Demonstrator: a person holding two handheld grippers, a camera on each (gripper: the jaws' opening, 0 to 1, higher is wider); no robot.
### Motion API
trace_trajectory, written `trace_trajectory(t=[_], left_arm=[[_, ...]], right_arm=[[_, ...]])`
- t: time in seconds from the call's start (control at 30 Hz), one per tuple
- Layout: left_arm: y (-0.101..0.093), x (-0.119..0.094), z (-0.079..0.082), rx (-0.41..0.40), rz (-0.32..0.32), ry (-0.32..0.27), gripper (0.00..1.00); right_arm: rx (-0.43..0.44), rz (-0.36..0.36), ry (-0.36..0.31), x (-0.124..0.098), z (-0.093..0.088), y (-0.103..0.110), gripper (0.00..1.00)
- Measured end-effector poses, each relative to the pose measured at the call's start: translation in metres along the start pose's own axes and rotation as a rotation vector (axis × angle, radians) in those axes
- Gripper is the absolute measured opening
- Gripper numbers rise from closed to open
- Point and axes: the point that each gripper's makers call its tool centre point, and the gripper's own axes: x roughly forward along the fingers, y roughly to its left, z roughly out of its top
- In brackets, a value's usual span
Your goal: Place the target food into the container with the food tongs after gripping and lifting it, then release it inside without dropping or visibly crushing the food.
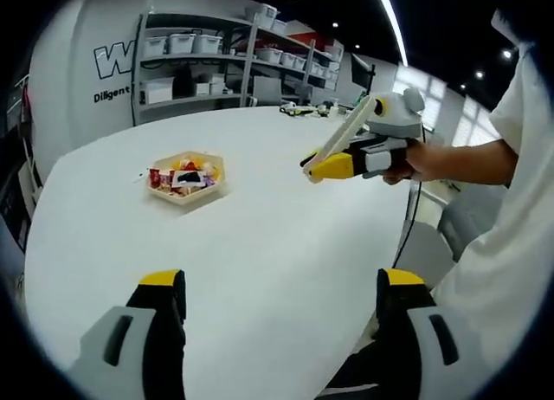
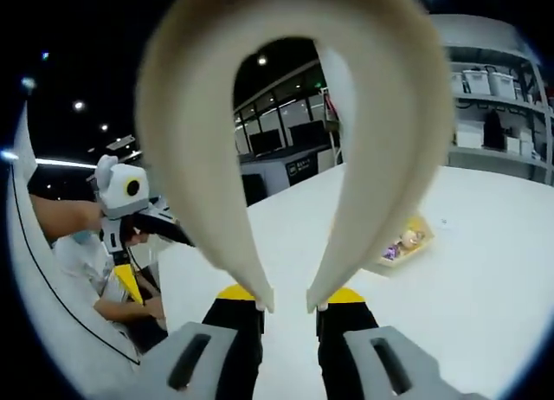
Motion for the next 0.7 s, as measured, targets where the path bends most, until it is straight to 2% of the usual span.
trace_trajectory(t=[0.13,0.27,0.33,0.47,0.6,0.7], left_arm=[[-0.006,0.002,0.003,-0.005,-0.039,-0.015,0.83],[-0.010,0.006,0.004,-0.008,-0.060,-0.025,0.82],[-0.011,0.007,0.006,-0.019,-0.074,-0.036,0.78],[-0.017,0.009,0.012,-0.021,-0.119,-0.070,0.69],[-0.023,0.010,0.019,-0.009,-0.161,-0.107,0.52],[-0.028,0.010,0.024,-0.022,-0.189,-0.136,0.46]], right_arm=[[0.008,0.041,-0.027,-0.004,0.000,0.013,0.17],[0.013,0.086,-0.046,-0.005,0.000,0.025,0.17],[0.024,0.104,-0.050,-0.005,0.000,0.029,0.17],[0.041,0.193,-0.095,-0.007,0.004,0.049,0.18],[0.055,0.232,-0.093,-0.005,0.002,0.061,0.18],[0.081,0.276,-0.111,-0.004,0.006,0.070,0.18]])
